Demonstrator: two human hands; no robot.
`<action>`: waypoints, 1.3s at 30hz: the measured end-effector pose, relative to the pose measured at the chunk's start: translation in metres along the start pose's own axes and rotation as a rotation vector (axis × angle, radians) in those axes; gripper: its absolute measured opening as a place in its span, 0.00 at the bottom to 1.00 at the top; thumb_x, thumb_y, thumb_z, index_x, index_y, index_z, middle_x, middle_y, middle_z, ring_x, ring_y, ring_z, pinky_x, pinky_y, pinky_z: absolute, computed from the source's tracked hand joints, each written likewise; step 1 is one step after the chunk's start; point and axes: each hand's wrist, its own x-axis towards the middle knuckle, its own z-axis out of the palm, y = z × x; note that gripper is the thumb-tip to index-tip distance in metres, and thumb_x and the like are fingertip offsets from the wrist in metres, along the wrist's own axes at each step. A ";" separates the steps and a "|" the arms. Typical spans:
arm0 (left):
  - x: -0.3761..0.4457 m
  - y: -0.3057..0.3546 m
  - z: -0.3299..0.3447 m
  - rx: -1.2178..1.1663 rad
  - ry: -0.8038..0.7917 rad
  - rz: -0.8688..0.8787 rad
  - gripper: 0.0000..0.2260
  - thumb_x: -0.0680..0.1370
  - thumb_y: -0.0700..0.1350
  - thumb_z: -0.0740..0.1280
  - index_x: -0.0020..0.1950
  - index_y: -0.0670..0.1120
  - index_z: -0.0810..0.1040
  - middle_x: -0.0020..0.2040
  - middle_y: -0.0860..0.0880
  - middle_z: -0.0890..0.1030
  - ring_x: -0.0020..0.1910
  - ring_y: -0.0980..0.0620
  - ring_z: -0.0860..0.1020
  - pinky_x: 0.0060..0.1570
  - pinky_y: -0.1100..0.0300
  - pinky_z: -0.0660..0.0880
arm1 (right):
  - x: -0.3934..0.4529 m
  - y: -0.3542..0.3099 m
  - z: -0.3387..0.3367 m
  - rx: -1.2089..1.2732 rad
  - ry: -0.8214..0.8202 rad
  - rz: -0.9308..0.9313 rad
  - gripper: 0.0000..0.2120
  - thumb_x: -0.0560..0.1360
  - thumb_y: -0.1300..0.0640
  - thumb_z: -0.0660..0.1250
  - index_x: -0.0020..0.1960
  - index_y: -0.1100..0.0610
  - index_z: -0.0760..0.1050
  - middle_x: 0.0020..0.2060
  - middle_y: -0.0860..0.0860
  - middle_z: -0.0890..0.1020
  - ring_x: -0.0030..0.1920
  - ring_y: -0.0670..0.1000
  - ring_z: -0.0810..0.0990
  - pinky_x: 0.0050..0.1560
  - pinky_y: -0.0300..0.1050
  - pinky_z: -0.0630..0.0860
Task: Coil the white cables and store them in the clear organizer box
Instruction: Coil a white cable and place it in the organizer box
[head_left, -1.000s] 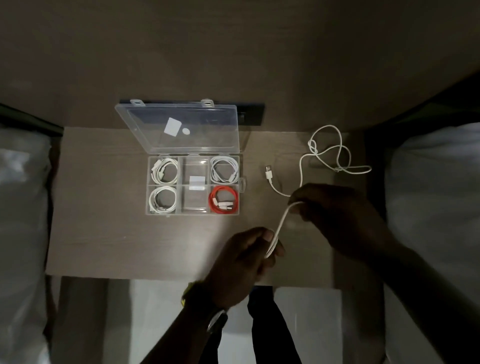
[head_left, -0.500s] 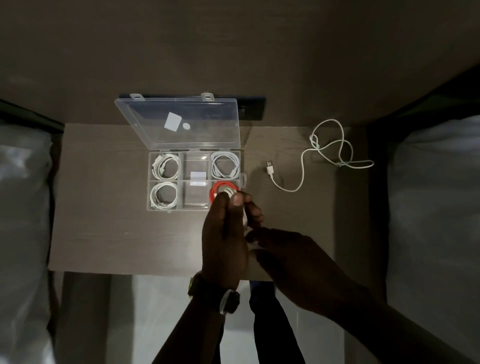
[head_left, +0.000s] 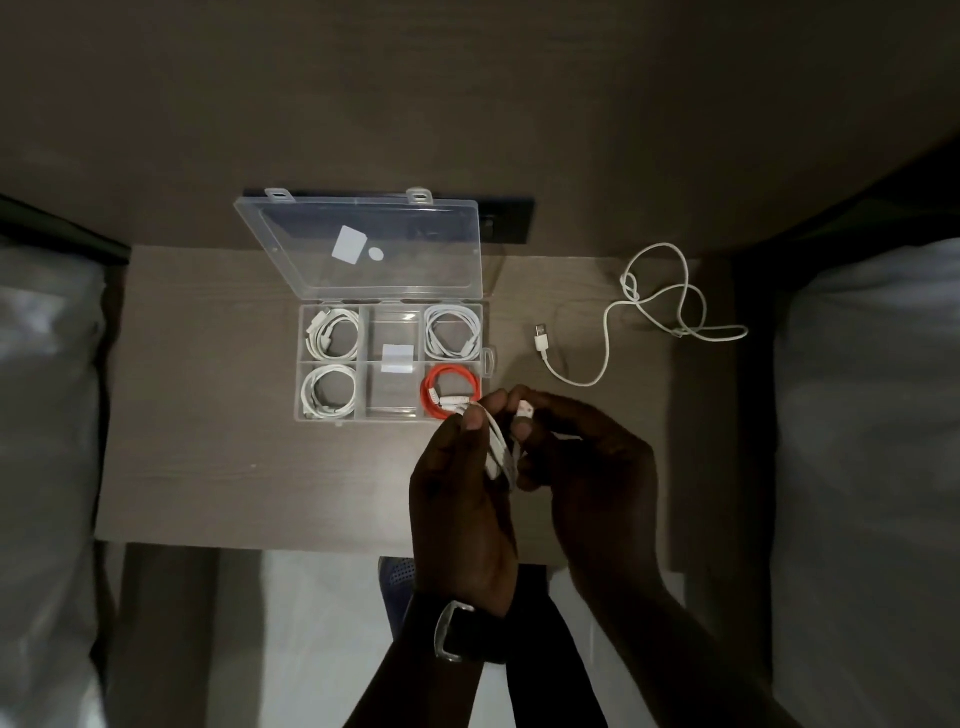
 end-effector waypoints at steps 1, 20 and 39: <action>0.000 -0.001 -0.002 0.010 0.011 0.006 0.13 0.75 0.49 0.64 0.53 0.46 0.83 0.54 0.44 0.84 0.58 0.45 0.81 0.54 0.50 0.75 | -0.006 0.003 0.004 -0.034 -0.035 -0.040 0.12 0.73 0.66 0.71 0.53 0.54 0.84 0.44 0.54 0.85 0.38 0.48 0.84 0.35 0.41 0.78; 0.013 0.006 -0.035 0.189 -0.132 -0.294 0.11 0.80 0.36 0.60 0.61 0.39 0.76 0.61 0.33 0.76 0.59 0.39 0.76 0.63 0.46 0.71 | 0.032 0.023 -0.011 -0.789 -0.205 -0.264 0.12 0.73 0.59 0.73 0.55 0.50 0.83 0.43 0.50 0.88 0.40 0.46 0.85 0.44 0.52 0.82; 0.139 0.006 -0.135 1.213 0.205 0.535 0.11 0.72 0.36 0.70 0.54 0.40 0.80 0.52 0.42 0.82 0.51 0.42 0.79 0.51 0.52 0.74 | 0.108 0.084 0.122 -1.158 -0.480 -0.438 0.10 0.73 0.57 0.69 0.52 0.56 0.82 0.50 0.55 0.85 0.55 0.57 0.81 0.52 0.46 0.75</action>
